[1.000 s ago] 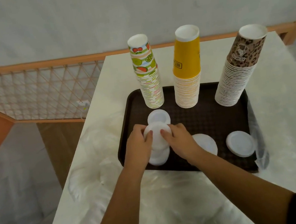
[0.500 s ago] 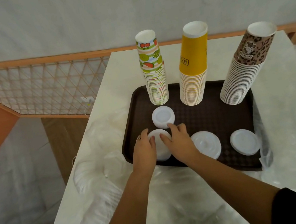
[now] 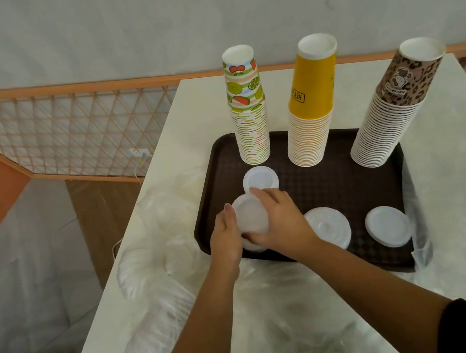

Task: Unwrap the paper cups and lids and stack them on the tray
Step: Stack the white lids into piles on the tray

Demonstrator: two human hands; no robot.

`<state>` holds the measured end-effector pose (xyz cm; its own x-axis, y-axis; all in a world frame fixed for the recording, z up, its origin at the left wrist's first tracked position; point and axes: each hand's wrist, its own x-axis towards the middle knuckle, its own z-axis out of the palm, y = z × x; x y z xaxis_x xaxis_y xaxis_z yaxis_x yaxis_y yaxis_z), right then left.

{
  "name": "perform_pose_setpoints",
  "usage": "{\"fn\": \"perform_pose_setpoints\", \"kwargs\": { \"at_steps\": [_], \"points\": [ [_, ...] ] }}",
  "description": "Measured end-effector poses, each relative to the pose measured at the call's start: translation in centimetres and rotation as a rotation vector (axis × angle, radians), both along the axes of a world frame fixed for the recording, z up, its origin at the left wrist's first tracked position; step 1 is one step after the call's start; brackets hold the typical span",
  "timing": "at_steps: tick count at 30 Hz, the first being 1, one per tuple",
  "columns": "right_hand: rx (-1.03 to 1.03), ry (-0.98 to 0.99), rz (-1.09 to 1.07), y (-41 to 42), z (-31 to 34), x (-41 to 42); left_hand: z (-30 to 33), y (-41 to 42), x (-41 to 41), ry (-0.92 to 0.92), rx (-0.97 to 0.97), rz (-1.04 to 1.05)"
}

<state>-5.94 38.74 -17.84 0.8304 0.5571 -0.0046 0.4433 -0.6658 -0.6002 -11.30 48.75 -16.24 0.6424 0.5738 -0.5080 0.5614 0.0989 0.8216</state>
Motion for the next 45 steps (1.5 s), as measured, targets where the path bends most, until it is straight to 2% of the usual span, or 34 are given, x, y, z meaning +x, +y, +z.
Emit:
{"fn": "perform_pose_setpoints", "kwargs": {
  "at_steps": [5, 12, 19, 22, 26, 31, 34, 38, 42, 45],
  "points": [
    [0.131, 0.041, -0.151, 0.6, 0.7, 3.4, -0.2, 0.1, 0.1, 0.029, -0.012, 0.02],
    [-0.074, 0.052, -0.203, 2.0, -0.4, 7.6, 0.3, -0.1, -0.4, 0.046, 0.01, -0.021],
    [-0.126, 0.156, -0.223, 2.3, -1.6, 7.6, 0.6, -0.4, -1.2, 0.005, 0.128, -0.114],
    [0.014, 0.078, -0.265, 1.6, -0.6, 6.5, 0.5, -0.7, -1.9, -0.02, 0.23, -0.11],
    [0.183, -0.024, -0.221, -0.3, 1.2, 3.1, 1.6, -1.6, -3.6, -0.189, 0.456, -0.072],
    [0.211, 0.005, -0.089, -3.0, 3.2, -3.5, 1.9, -3.0, -7.2, -0.36, 0.698, -0.247],
    [0.202, 0.085, 0.031, -3.0, 3.4, -7.3, 1.7, -2.5, -9.7, -0.425, 0.903, -0.238],
    [0.174, 0.14, 0.155, -1.2, 2.7, -10.6, 2.1, 0.0, -12.7, -0.329, 1.105, -0.109],
    [0.185, 0.178, 0.199, 1.0, 2.2, -12.6, 2.1, 2.8, -15.7, -0.094, 1.029, -0.055],
    [0.165, 0.203, 0.205, 2.3, 1.8, -13.5, 2.1, 4.1, -17.1, 0.108, 0.903, -0.153]
  ]
}}
